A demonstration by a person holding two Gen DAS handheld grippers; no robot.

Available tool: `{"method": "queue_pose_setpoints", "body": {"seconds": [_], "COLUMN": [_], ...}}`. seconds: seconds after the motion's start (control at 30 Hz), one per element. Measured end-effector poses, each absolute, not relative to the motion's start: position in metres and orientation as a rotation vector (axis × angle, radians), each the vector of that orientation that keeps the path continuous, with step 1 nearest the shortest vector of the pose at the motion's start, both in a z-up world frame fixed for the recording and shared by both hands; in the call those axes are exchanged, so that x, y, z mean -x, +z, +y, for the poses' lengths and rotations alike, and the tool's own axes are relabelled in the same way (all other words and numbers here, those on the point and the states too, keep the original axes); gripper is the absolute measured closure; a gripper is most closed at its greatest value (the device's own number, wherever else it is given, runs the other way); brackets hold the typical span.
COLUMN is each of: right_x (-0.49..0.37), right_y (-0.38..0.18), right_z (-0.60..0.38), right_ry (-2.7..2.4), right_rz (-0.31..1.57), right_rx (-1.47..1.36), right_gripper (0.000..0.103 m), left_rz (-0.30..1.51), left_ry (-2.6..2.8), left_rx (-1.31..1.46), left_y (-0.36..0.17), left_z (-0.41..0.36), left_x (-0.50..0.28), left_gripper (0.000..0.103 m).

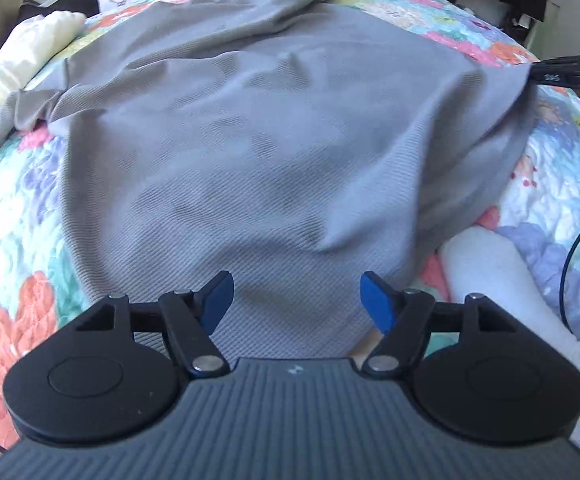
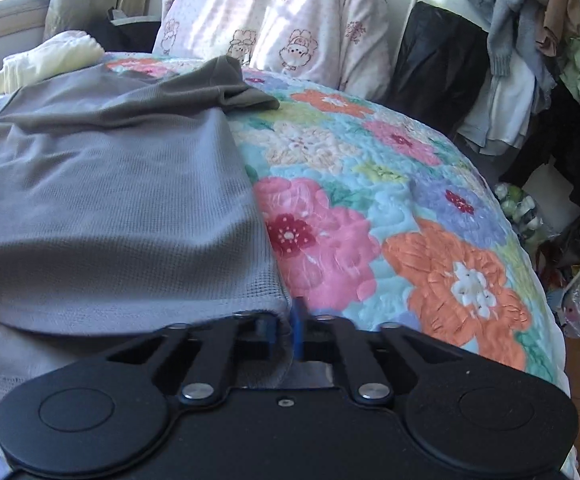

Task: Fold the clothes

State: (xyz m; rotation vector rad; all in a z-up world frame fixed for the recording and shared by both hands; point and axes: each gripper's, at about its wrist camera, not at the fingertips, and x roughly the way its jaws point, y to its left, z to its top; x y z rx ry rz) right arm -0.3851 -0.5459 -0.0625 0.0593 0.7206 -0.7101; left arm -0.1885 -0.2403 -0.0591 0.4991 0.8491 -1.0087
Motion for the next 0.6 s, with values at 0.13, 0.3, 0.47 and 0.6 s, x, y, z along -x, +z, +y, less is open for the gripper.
{"method": "queue_pose_setpoints", "body": {"seconds": [0.13,0.3,0.47,0.6], "right_x": [0.418,0.425,0.422,0.426], "right_y": [-0.045,-0.064,-0.062,-0.069], "right_z": [-0.557,-0.573,-0.569,-0.574], "right_ry": [-0.840,-0.868,-0.879,-0.887], "right_rz": [0.594,0.691,0.685,0.687], "right_rx": [-0.194,-0.191,-0.178,-0.229], "right_gripper": [0.099,0.099,0.098,0.097], "left_rz": [0.965,1.122,1.078,0.955], "left_ry": [-0.953,-0.859,-0.646,-0.480], "left_rx": [-0.383,-0.158,-0.222,-0.260], "left_y": [-0.061,-0.067,-0.065,-0.070], "left_z": [-0.223,-0.199,-0.192,-0.182], "left_x": [0.164,0.135,0.129,0.122], "left_gripper": [0.029,0.029,0.016,0.013]}}
